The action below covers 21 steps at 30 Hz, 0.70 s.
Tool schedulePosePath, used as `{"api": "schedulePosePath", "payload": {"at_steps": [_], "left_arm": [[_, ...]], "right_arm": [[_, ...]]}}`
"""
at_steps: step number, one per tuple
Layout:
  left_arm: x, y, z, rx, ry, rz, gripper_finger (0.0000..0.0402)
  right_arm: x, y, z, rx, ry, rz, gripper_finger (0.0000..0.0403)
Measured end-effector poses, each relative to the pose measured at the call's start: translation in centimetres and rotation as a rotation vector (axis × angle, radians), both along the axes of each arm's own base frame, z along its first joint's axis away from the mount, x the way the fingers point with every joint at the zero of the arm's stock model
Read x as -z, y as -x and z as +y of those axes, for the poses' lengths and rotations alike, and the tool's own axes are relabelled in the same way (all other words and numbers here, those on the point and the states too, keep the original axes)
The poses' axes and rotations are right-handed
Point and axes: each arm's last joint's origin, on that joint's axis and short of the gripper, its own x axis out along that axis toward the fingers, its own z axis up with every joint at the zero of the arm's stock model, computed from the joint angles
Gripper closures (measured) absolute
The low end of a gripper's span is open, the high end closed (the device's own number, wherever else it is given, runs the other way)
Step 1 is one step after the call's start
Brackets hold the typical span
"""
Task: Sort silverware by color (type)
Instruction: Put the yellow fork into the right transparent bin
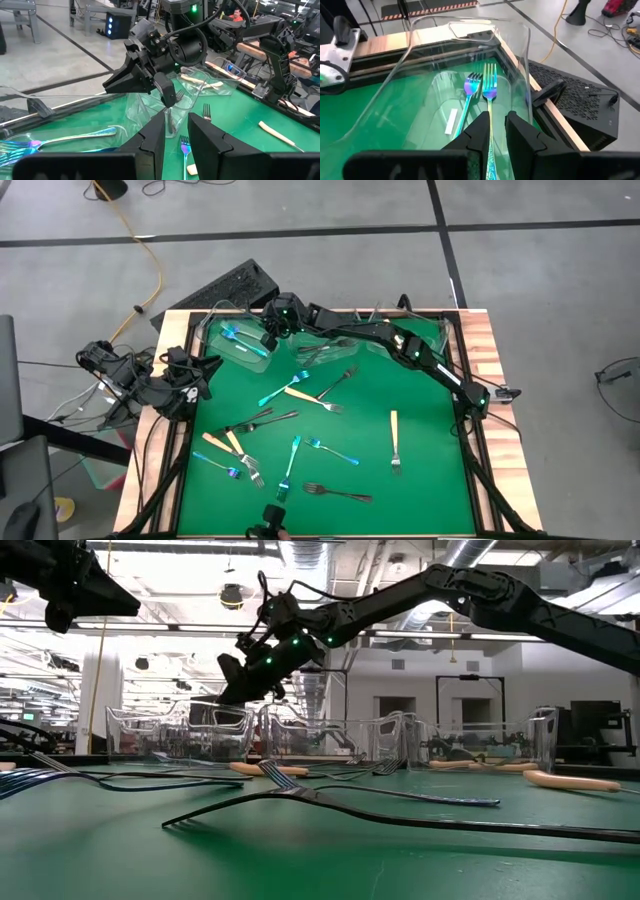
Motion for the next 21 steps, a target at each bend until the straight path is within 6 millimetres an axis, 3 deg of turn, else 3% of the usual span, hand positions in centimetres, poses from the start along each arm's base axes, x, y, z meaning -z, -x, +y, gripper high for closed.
{"api": "schedulePosePath", "payload": {"at_steps": [11, 21], "left_arm": [[0.0, 0.0, 0.0, 0.005, 0.003, 0.001, 0.0333], [0.0, 0.0, 0.0, 0.003, 0.010, -0.005, 0.0333]], "right_arm": [[-2.6, 0.7, 0.2, -0.026, 0.024, -0.016, 0.0318], [-6.8, 2.0, 0.8, -0.036, 0.064, -0.041, 0.0318]]}}
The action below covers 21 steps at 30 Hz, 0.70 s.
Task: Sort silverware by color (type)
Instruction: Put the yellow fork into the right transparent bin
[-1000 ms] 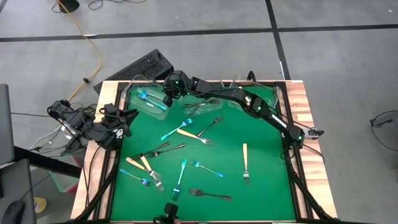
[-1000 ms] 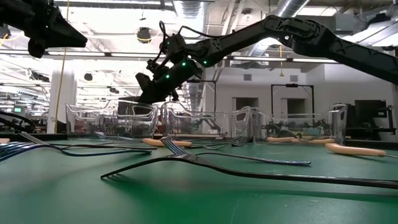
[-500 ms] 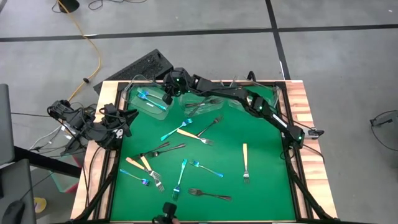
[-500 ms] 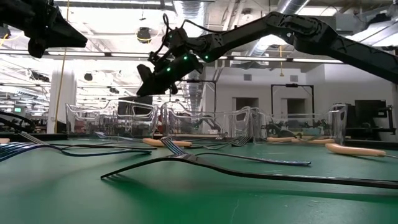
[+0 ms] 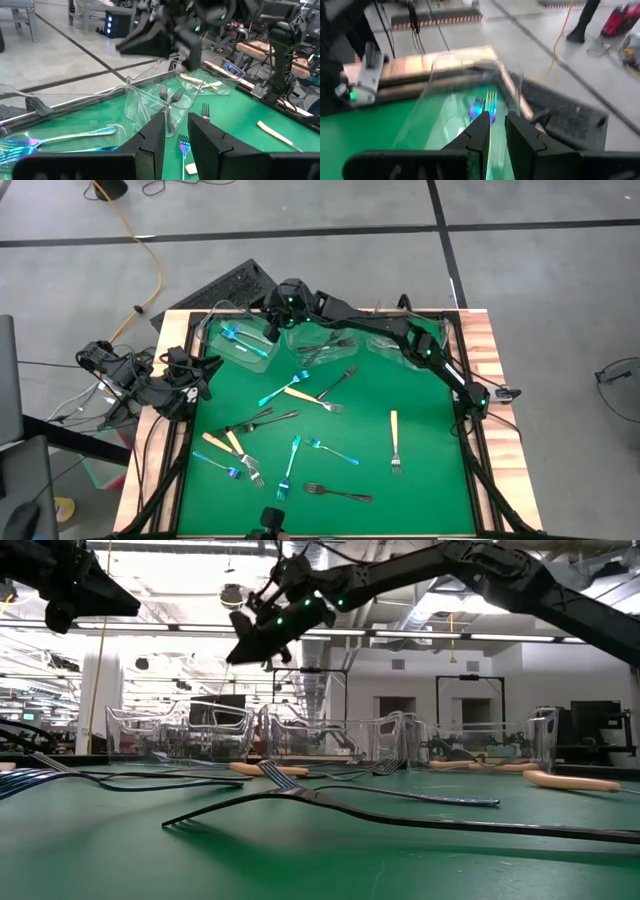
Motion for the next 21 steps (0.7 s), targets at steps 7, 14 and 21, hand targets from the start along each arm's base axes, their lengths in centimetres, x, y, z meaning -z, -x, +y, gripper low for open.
{"api": "schedulePosePath", "payload": {"at_steps": [7, 14, 21], "left_arm": [[0.0, 0.0, 0.0, 0.009, 0.006, 0.002, 0.0333], [0.0, 0.0, -0.1, 0.021, 0.013, 0.005, 0.0333], [0.0, 0.0, -0.1, 0.021, 0.013, 0.005, 0.0333]], "right_arm": [[-4.3, 2.1, 0.6, -0.010, 0.043, 0.000, 0.0317], [-9.2, 5.0, 1.9, -0.037, 0.122, 0.010, 0.0317], [-14.2, 9.3, 4.0, -0.048, 0.115, 0.053, 0.0317]]}}
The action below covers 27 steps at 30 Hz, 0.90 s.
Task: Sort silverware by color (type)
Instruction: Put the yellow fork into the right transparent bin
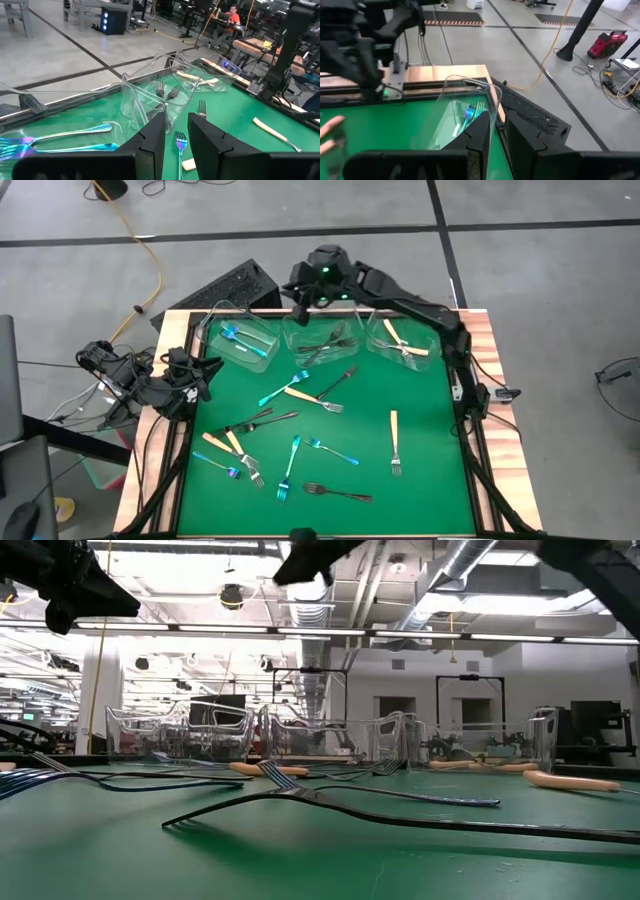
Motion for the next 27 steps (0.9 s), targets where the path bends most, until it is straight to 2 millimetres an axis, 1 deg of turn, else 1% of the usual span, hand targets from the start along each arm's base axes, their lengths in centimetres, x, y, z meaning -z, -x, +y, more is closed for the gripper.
{"api": "schedulePosePath", "payload": {"at_steps": [6, 9, 13, 16, 19, 22, 27], "left_arm": [[0.0, 0.0, 0.0, 0.002, -0.006, 0.005, 0.0333], [0.0, 0.0, 0.0, 0.003, -0.009, 0.007, 0.0333], [0.0, 0.0, 0.0, 0.003, -0.008, 0.007, 0.0333], [0.0, 0.0, 0.0, 0.003, -0.008, 0.006, 0.0333], [0.0, 0.0, 0.0, 0.002, -0.009, 0.007, 0.0333], [0.0, 0.0, 0.0, 0.002, -0.009, 0.007, 0.0333], [0.0, 0.0, 0.0, 0.003, -0.009, 0.007, 0.0333]], "right_arm": [[-3.8, 4.7, 1.8, 0.008, 0.007, 0.055, 0.0317], [-4.9, 6.7, 2.6, 0.028, 0.002, 0.092, 0.0317], [-5.8, 9.2, 3.7, 0.033, -0.017, 0.161, 0.0317], [-6.2, 11.1, 4.5, 0.031, -0.046, 0.224, 0.0317], [-6.2, 12.3, 5.4, 0.037, -0.104, 0.283, 0.0318], [-5.7, 12.9, 6.3, 0.037, -0.159, 0.366, 0.0318], [-4.3, 13.7, 8.4, 0.018, -0.246, 0.559, 0.0318]]}}
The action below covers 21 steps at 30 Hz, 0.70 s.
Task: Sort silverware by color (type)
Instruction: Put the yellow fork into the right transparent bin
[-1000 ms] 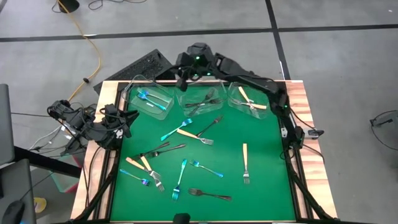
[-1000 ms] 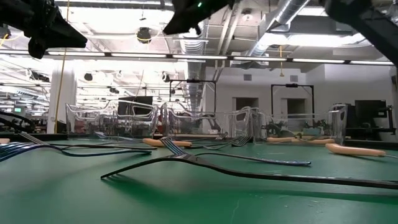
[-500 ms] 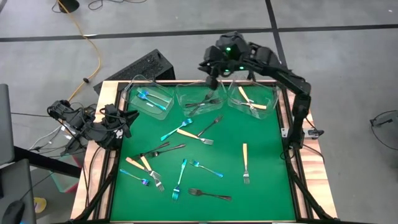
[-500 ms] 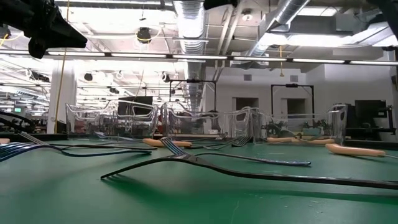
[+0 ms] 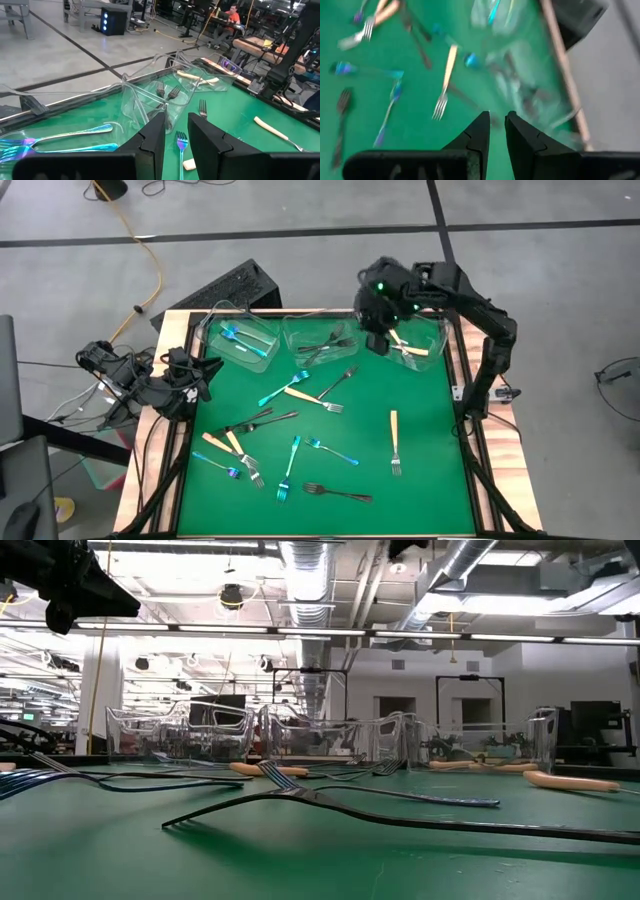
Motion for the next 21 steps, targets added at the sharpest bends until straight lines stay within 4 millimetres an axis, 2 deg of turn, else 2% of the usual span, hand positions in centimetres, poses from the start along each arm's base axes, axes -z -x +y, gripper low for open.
{"api": "schedulePosePath", "payload": {"at_steps": [7, 10, 15, 21], "left_arm": [[0.0, 0.0, 0.0, 0.000, 0.000, 0.000, 0.0333], [0.0, 0.0, 0.0, 0.000, 0.000, 0.000, 0.0333], [0.0, 0.0, 0.0, 0.000, 0.001, 0.000, 0.0333], [0.0, 0.0, 0.0, -0.002, 0.008, -0.005, 0.0333]], "right_arm": [[2.1, -1.1, 3.0, 0.127, -0.155, 0.069, 0.0318], [3.2, -0.9, 4.1, 0.176, -0.194, 0.118, 0.0318], [7.2, -0.4, 6.2, 0.351, -0.191, 0.262, 0.0316], [12.6, 2.7, 9.0, 0.549, -0.225, 0.448, 0.0315]]}}
